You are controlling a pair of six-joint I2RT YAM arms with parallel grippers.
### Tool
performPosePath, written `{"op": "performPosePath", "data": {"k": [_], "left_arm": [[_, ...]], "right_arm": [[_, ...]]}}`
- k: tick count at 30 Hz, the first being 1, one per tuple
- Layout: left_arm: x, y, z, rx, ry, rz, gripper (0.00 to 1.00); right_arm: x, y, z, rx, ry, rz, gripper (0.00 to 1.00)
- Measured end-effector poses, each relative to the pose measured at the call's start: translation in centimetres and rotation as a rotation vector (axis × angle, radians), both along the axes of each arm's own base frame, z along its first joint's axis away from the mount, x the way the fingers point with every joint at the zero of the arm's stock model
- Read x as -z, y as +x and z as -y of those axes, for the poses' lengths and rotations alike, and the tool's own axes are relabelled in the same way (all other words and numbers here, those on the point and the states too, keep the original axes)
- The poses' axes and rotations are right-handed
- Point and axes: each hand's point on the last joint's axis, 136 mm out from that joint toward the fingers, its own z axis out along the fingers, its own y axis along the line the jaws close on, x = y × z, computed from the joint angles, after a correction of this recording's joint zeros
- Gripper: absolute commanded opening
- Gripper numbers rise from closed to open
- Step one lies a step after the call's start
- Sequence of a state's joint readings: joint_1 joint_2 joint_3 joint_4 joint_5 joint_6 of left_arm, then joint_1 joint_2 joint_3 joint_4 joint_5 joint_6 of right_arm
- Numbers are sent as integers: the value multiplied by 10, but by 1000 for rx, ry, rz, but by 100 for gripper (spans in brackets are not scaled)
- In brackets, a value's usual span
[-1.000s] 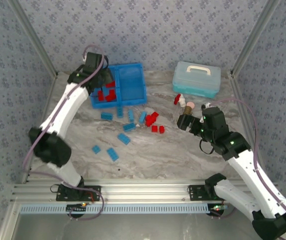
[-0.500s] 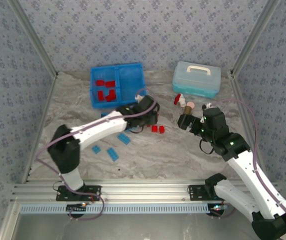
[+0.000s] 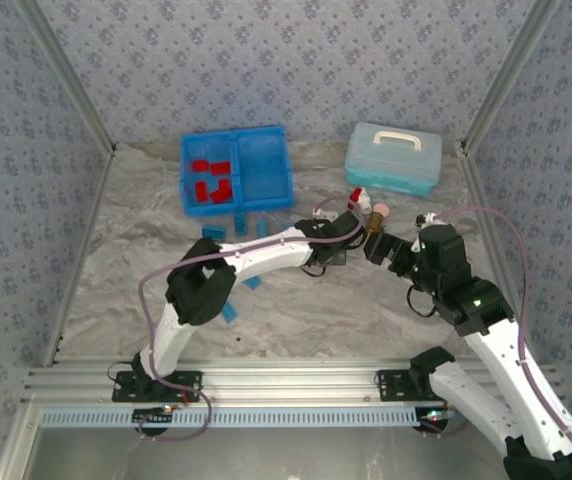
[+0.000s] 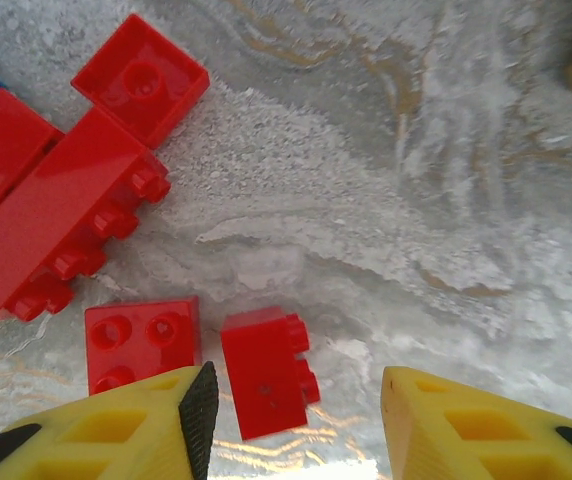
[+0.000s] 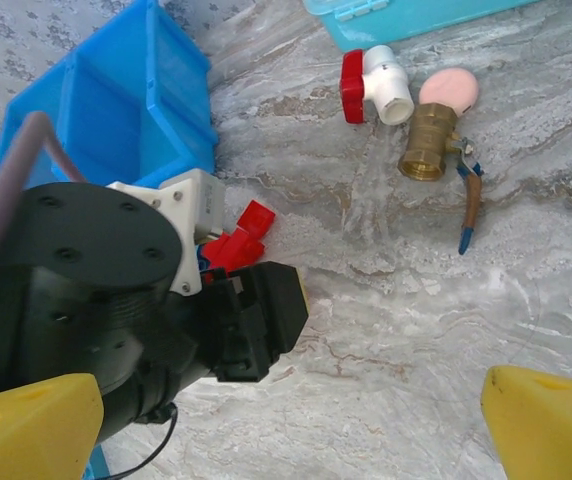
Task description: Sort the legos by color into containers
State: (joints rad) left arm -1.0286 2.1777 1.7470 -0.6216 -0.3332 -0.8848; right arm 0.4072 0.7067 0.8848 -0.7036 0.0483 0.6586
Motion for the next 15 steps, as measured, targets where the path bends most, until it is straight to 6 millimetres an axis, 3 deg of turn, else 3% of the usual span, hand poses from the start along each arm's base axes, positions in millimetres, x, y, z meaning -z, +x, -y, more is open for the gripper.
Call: {"op": "performPosePath", "data": {"k": [6, 15], "left_arm": [[26, 1, 2, -1, 47, -29, 44], [32, 1, -1, -21, 67, -45, 25]], "right_arm": [[4, -1, 3, 9, -5, -13, 100], [1, -5, 6, 15, -1, -4, 100]]}}
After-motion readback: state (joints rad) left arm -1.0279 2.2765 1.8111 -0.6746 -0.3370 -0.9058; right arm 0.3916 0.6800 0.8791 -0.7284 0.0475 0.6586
